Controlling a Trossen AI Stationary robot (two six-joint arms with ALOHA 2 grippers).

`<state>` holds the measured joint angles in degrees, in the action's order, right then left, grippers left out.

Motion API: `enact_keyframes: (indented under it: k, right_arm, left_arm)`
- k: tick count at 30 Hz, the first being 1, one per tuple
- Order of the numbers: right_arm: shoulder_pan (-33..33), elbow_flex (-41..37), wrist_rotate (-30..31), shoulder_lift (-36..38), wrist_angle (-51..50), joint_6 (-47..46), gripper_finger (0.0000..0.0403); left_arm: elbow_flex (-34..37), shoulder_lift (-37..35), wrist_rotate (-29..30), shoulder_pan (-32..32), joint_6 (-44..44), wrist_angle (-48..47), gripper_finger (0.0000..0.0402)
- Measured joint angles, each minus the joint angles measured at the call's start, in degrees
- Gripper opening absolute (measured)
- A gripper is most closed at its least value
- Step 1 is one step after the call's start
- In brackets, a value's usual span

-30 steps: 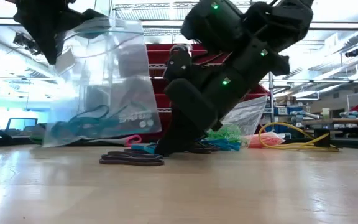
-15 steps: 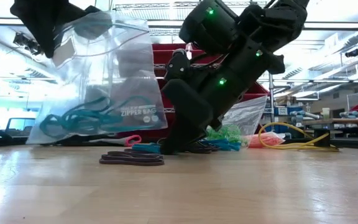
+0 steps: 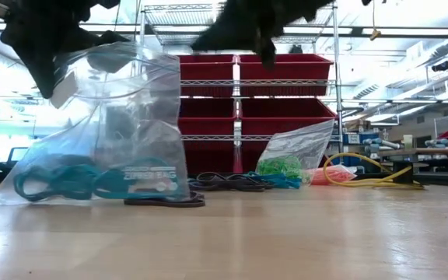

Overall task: Sort rubber bands
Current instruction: Put the blue rubber band into the transparent zip bag

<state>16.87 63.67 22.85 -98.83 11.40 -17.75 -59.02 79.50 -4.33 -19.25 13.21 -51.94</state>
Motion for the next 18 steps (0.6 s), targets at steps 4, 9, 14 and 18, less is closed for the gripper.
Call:
enact_keyframes:
  k: [4,9,14,18]
  right_arm:
    - [0.06,3.04,-2.15,-1.64,1.03,1.39,0.0]
    - [-0.6,9.84,-6.64,-6.83,-0.05,2.07,0.0]
    - [-1.46,18.09,-9.0,-11.74,-6.37,3.46,0.0]
    - [-2.34,22.49,-9.13,-14.78,-14.09,3.33,0.0]
  left_arm:
    - [0.02,0.0,-0.49,0.0,0.16,0.69,0.0]
    - [0.02,0.0,-0.49,0.0,0.2,1.41,0.0]
    - [0.02,0.0,-0.49,0.0,0.2,1.55,0.0]
    - [0.02,0.0,-0.49,0.0,0.22,1.37,0.0]
